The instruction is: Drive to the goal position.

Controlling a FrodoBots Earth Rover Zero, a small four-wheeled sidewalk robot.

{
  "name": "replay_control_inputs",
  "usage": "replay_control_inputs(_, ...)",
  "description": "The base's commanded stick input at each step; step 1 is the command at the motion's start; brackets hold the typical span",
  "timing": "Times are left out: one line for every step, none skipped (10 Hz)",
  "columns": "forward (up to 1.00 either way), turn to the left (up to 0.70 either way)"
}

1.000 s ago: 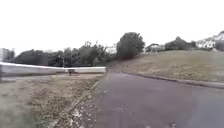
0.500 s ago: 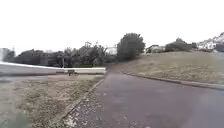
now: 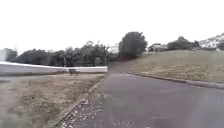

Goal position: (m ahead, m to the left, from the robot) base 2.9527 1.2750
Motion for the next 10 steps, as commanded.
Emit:
replay_control_inputs(0.45, 0.00)
replay_control_inputs(0.45, 0.00)
replay_control_inputs(0.45, 0.00)
replay_control_inputs(0.45, 0.00)
replay_control_inputs(0.45, 0.00)
replay_control_inputs(0.45, 0.00)
replay_control_inputs(0.45, 0.00)
replay_control_inputs(0.45, 0.00)
replay_control_inputs(0.45, 0.00)
replay_control_inputs(0.45, 0.00)
